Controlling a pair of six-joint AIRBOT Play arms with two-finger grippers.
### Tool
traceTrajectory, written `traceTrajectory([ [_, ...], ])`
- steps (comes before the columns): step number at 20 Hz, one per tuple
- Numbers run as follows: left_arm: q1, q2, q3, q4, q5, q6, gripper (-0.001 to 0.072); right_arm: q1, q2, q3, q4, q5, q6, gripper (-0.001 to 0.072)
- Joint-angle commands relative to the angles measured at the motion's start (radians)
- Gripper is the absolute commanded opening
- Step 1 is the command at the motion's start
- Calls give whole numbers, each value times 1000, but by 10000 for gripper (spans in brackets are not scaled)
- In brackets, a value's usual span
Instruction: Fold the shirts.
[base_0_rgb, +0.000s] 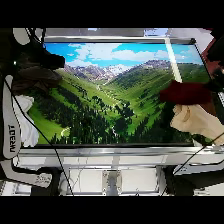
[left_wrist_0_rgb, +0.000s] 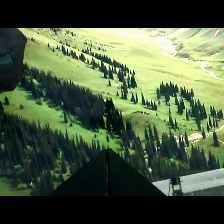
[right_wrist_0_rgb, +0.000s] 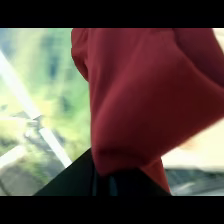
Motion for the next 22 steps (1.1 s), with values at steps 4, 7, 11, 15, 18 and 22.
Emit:
traceTrajectory([
  [4, 0, 0, 0, -72, -49, -18, 14, -226, 77, -14, -285, 137, 13, 29],
  [7, 0, 0, 0, -122, -49, -24, 14, -221, 77, -87, -422, 137, 4, 29],
  [11, 0, 0, 0, -135, -49, -28, 15, -221, 77, -247, -519, 100, -53, 36],
  [15, 0, 0, 0, -135, -49, -28, 14, -220, 81, -291, -406, 96, -96, 386],
  [18, 0, 0, 0, -135, -49, -28, 15, -220, 92, -219, -243, 110, -88, 385],
  [22, 0, 0, 0, -185, -6, -29, 15, -157, 148, -194, 351, -24, -246, 384],
])
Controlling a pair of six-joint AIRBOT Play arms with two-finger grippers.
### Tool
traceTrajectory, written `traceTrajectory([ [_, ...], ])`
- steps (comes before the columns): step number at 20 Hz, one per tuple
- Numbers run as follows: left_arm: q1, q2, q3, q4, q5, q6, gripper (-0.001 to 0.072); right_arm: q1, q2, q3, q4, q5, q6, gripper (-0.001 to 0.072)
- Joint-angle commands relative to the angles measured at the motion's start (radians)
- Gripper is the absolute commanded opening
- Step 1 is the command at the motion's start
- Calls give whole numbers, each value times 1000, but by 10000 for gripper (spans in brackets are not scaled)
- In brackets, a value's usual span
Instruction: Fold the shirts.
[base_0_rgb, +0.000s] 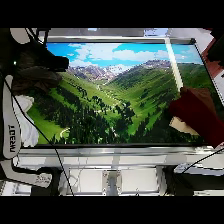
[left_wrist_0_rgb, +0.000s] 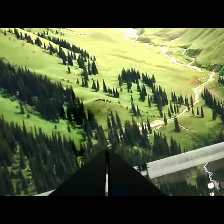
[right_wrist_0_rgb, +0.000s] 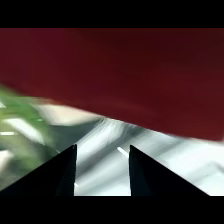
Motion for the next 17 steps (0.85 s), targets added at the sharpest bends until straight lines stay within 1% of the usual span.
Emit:
traceTrajectory([
  [1, 0, 0, 0, -64, 55, -1, 15, 92, 40, 16, 497, -101, -168, 383],
  [2, 0, 1, 0, -86, 79, -1, 15, 156, 45, 16, 523, -127, -206, 384],
  [4, 0, 0, 0, -113, 106, -4, 15, 289, 45, 15, 472, -150, -229, 384],
  [7, 0, 1, 0, -113, 88, -3, 15, 477, 45, 15, 278, -182, -269, 384],
  [10, 0, 1, 0, -114, 36, -3, 15, 612, 45, 15, 60, -213, -268, 381],
  [11, 0, 1, 0, -114, 39, -3, 14, 644, 45, 15, 22, -215, -269, 381],
  [17, 0, 1, 0, -114, 40, -3, 15, 748, 45, 15, 8, -217, -268, 381],
])
